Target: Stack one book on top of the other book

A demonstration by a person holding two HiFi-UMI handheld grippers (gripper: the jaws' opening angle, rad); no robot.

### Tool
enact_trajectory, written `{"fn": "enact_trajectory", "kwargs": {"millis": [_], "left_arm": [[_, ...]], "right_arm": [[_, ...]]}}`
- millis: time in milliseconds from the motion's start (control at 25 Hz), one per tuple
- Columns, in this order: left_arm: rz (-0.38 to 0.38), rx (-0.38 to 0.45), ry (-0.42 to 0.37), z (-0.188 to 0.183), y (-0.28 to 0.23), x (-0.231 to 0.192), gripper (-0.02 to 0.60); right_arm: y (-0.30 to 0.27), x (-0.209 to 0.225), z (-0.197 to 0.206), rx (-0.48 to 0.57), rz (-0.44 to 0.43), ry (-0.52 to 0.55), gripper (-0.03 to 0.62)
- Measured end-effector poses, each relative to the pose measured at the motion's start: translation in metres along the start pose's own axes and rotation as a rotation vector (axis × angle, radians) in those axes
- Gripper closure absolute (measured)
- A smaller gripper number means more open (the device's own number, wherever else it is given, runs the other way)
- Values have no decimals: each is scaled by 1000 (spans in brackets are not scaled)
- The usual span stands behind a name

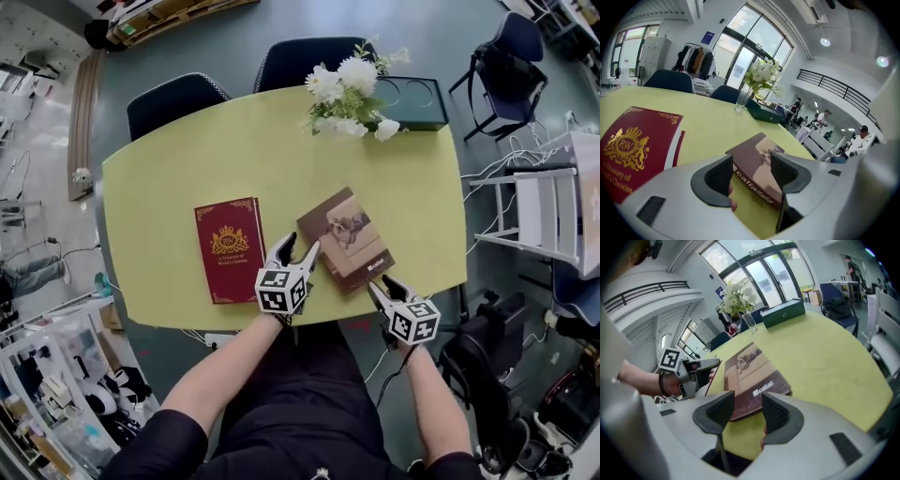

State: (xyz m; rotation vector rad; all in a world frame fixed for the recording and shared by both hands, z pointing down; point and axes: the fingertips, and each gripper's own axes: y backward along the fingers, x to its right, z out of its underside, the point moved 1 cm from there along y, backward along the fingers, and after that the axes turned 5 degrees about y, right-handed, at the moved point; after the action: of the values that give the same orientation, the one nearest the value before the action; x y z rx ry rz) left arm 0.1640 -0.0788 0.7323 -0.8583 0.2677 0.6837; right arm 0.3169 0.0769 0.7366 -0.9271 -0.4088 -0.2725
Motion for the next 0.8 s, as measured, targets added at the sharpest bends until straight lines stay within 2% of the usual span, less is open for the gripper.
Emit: {"fn": "enact_trajectory", "kwargs": {"millis": [160, 320, 440, 600, 800], "left_arm": [[-1, -26, -9, 24, 9, 21, 321], [-7, -82, 78, 49, 13, 27, 321], [-14, -101, 123, 57, 10, 23, 321], [13, -128, 76, 63, -1, 27, 321], [39, -184, 57, 75, -15, 34, 321]], "right_arm": [[-9, 30, -52, 6, -2, 140, 404], [-33, 49, -78, -63, -35, 247, 404], [-54, 52, -82, -127, -104, 269, 402], [-72, 44, -75, -190, -176, 315, 402], [-84, 36, -66, -209, -214, 322, 404]]}}
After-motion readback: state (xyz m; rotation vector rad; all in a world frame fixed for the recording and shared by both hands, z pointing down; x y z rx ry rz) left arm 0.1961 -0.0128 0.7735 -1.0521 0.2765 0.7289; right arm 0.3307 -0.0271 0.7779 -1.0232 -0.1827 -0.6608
